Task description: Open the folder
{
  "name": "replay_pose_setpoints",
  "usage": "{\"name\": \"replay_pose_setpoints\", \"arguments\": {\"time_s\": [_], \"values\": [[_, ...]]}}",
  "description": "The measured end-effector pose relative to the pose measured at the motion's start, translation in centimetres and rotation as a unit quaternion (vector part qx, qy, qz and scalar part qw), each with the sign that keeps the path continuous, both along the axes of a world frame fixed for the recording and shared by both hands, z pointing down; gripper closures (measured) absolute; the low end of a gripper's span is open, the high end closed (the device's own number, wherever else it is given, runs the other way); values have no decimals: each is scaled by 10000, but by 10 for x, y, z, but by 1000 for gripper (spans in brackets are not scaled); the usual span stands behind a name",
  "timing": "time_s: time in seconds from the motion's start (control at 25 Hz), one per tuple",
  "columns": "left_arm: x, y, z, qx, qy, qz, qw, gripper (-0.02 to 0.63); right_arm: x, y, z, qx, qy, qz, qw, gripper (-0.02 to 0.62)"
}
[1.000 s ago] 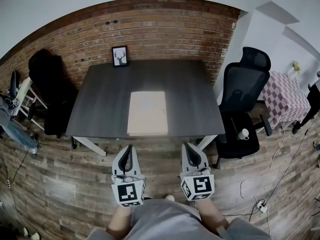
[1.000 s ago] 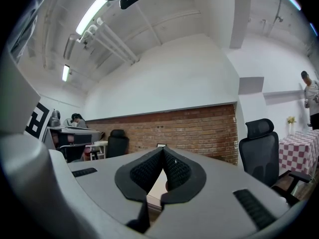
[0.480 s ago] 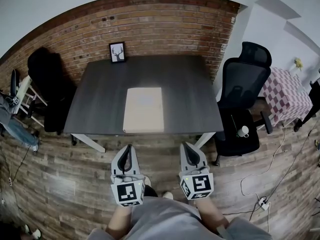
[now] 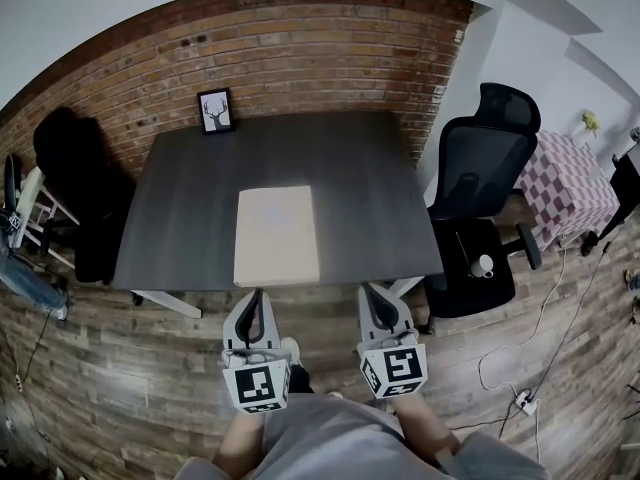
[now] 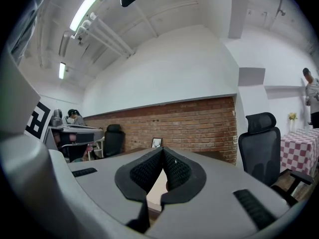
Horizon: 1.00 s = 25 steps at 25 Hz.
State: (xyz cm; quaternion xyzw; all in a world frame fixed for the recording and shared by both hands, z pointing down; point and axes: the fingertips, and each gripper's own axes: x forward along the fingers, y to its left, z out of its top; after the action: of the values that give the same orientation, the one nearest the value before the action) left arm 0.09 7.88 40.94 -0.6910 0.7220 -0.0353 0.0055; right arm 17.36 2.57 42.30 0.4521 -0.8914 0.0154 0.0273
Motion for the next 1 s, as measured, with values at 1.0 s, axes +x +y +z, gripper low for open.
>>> {"name": "replay_pose_setpoints", "arguments": {"time_s": [1.0], "values": [[-133,-185,-1,59,35,530,9986,603,-141,-185,-7,-19,237,269,9994,597]]}}
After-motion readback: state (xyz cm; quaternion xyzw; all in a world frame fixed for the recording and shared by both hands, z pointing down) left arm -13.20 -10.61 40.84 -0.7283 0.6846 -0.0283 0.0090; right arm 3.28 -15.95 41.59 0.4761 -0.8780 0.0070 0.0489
